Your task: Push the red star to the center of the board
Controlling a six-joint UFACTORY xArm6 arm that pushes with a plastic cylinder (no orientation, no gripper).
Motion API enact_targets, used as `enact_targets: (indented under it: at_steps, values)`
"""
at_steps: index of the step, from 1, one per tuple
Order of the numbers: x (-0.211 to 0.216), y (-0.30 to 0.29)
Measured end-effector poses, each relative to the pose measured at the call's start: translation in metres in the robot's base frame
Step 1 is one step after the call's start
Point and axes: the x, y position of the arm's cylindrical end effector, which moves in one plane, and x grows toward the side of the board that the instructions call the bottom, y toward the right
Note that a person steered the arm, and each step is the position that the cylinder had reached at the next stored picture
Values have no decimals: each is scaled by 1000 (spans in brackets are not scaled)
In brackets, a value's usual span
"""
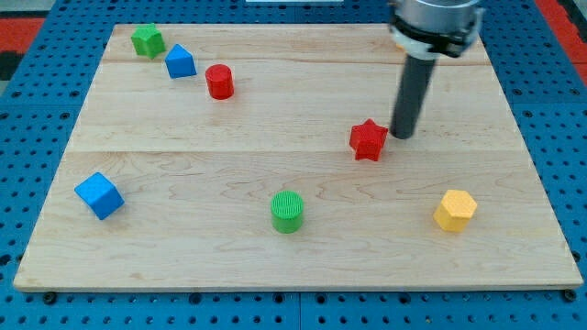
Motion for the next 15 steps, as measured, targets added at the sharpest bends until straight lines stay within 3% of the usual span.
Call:
enact_targets:
  at_steps: [1,2,3,4,5,6,7,10,12,14,15]
  values:
    - [36,6]
    - [28,-12]
    - [-13,-39]
    - [-14,-46]
    - [13,21]
    - [48,11]
    - [27,-48]
    - [-28,-147]
    - [10,-167]
    - [1,-228]
    - [-11,-219]
